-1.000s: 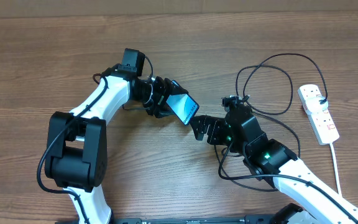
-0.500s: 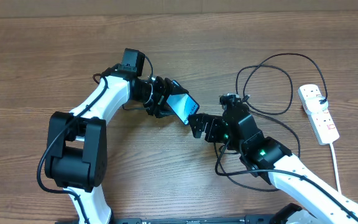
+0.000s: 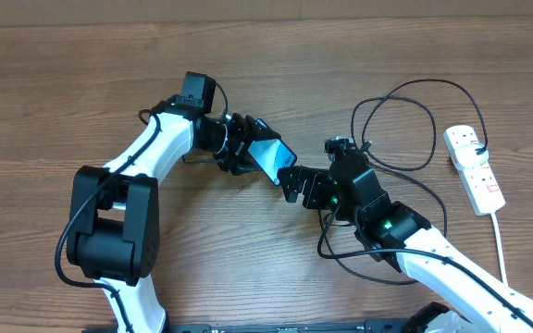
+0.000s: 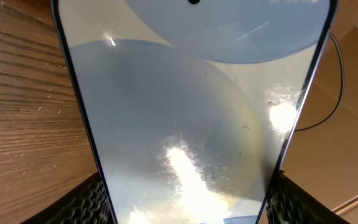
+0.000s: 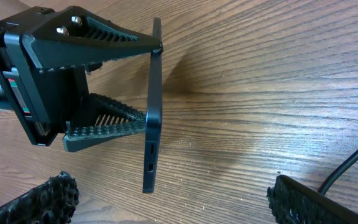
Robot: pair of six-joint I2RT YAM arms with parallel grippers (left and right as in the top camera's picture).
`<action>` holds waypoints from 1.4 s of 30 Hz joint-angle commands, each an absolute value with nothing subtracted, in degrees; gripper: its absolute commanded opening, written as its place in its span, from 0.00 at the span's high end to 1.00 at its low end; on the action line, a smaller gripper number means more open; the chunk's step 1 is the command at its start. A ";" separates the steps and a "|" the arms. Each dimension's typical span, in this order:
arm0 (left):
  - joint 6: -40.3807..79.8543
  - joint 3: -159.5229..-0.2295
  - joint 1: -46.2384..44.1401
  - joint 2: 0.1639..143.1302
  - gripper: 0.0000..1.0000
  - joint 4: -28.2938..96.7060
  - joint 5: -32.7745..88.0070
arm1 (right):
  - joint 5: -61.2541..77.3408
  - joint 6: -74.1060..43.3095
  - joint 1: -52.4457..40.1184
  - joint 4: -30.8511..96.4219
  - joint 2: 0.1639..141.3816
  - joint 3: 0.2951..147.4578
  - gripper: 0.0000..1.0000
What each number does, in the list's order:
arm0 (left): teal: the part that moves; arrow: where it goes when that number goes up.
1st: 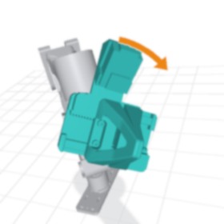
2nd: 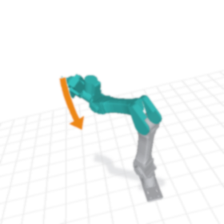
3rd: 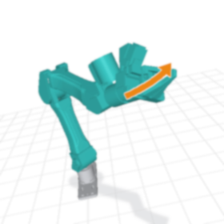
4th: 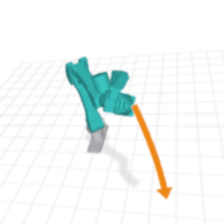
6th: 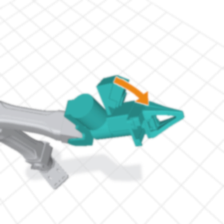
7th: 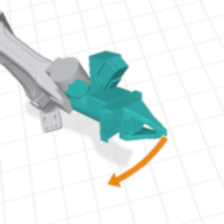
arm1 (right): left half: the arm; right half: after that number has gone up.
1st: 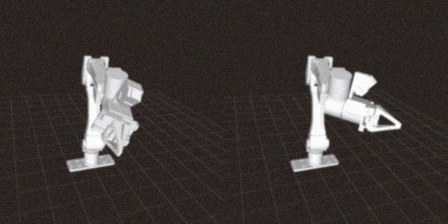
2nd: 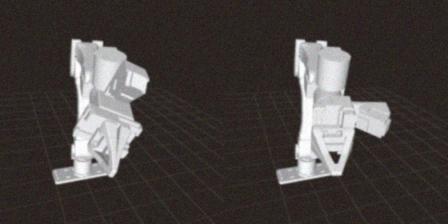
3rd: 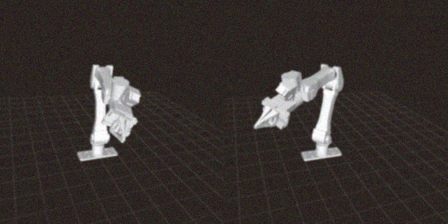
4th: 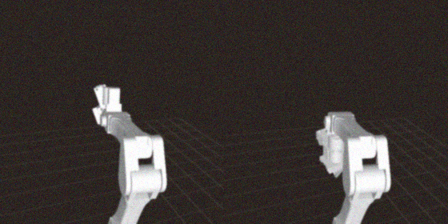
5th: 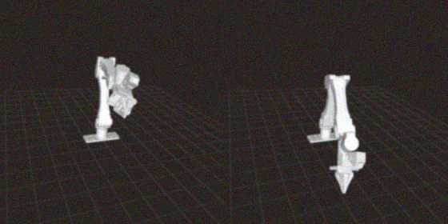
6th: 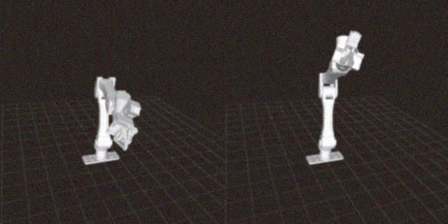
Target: Plug charger to phone and switch on socket
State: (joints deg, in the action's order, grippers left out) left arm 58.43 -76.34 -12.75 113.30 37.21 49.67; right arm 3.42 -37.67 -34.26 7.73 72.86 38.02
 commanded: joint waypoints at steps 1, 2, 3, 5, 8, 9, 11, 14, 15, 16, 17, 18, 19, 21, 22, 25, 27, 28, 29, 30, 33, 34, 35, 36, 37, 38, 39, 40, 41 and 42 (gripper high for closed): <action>59.18 -77.84 -13.08 113.47 0.42 36.95 52.10 | 3.01 -37.21 -34.44 7.33 72.77 38.33 0.00; 59.16 -77.84 -13.08 113.47 0.43 36.95 52.10 | 2.98 -37.21 -34.44 7.33 72.77 38.33 0.00; 59.16 -77.84 -13.08 113.47 0.42 36.97 52.10 | 2.96 -37.21 -34.44 7.33 72.77 38.33 0.00; 59.16 -77.84 -13.08 113.47 0.42 36.97 52.12 | 2.81 -37.21 -34.44 7.33 72.77 38.33 0.00; 59.16 -77.84 -13.08 113.47 0.42 36.97 52.14 | 2.55 -37.21 -34.44 7.33 72.77 38.33 0.00; 59.16 -77.84 -13.08 113.47 0.42 36.97 52.14 | 2.37 -37.21 -34.44 7.11 72.77 38.33 0.00; 59.16 -77.84 -13.08 113.47 0.42 36.97 52.14 | 2.37 -37.21 -34.44 6.57 72.79 38.33 0.00; 59.18 -77.84 -13.08 113.47 0.42 36.99 52.16 | 2.28 -37.21 -34.44 5.41 72.79 38.33 0.00; 59.18 -77.84 -13.08 113.47 0.42 36.97 52.27 | 1.93 -37.21 -34.44 5.17 72.79 38.33 0.00; 59.18 -77.84 -13.08 113.47 0.42 36.97 52.58 | 1.65 -37.21 -34.44 5.06 72.79 38.33 0.00; 59.18 -77.84 -13.10 113.47 0.42 36.99 52.71 | 1.15 -37.21 -34.44 4.97 72.79 38.33 0.00; 59.18 -77.84 -13.10 113.47 0.42 36.97 53.25 | 0.75 -37.21 -34.44 4.95 72.79 38.33 0.00; 59.20 -77.84 -13.10 113.47 0.42 36.97 53.65 | 0.16 -37.21 -34.44 4.89 72.79 38.33 0.00; 59.18 -77.84 -13.10 113.47 0.42 36.97 54.06 | -0.19 -37.21 -34.44 4.43 72.79 38.33 0.00; 59.18 -77.84 -13.10 113.47 0.42 36.97 54.08 | -0.16 -37.21 -34.44 4.10 72.79 38.33 0.00; 59.22 -77.84 -13.10 113.47 0.42 36.97 54.11 | -0.12 -37.23 -34.44 2.72 72.79 38.33 0.00; 59.22 -77.84 -13.08 113.47 0.42 36.95 54.89 | -0.14 -37.21 -34.44 2.35 72.90 38.33 0.00; 59.33 -77.84 -13.08 113.47 0.42 36.91 55.61 | -0.14 -37.21 -34.44 2.11 73.08 38.33 0.00; 59.40 -77.84 -13.10 113.47 0.42 36.75 56.21 | -0.10 -37.23 -34.44 1.72 73.41 38.33 0.00; 59.40 -77.84 -13.10 113.47 0.42 36.40 56.84 | 0.12 -37.23 -34.44 1.15 73.82 38.33 0.00; 59.90 -77.84 -13.10 113.47 0.42 35.07 58.52 | 0.30 -37.23 -34.46 -0.78 75.79 38.33 0.00; 60.47 -77.84 -13.10 113.47 0.42 35.03 58.57 | 0.54 -37.23 -34.46 -1.61 76.64 38.33 0.00; 60.95 -77.84 -13.10 113.47 0.42 35.03 58.57 | 0.95 -37.23 -34.46 -2.35 77.45 38.33 0.00; 61.30 -77.84 -13.10 113.47 0.42 34.87 58.57 | 1.50 -37.23 -34.46 -3.22 78.32 38.33 0.00; 61.36 -77.84 -13.10 113.47 0.42 34.76 58.54 | 2.04 -37.21 -34.46 -3.90 79.09 38.33 0.00; 61.36 -77.84 -13.10 113.47 0.42 34.59 58.54 | 2.63 -37.21 -34.46 -4.82 80.05 38.33 0.00; 61.39 -77.84 -13.10 113.47 0.42 34.41 58.59 | 2.66 -37.21 -34.44 -5.65 80.93 38.33 0.00; 61.45 -77.84 -13.15 113.47 0.42 34.39 58.59 | 2.63 -37.21 -34.46 -6.42 81.71 38.33 0.00; 61.60 -77.84 -13.15 113.47 0.42 34.41 58.59 | 2.63 -37.21 -34.44 -7.14 82.35 38.33 0.00; 61.82 -77.84 -13.17 113.47 0.42 34.41 58.59 | 2.63 -37.21 -34.44 -8.01 83.11 38.33 0.02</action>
State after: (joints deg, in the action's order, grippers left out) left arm 60.31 -76.34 -12.75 113.30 34.65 55.48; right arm 2.11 -37.50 -34.28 -6.17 81.30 38.02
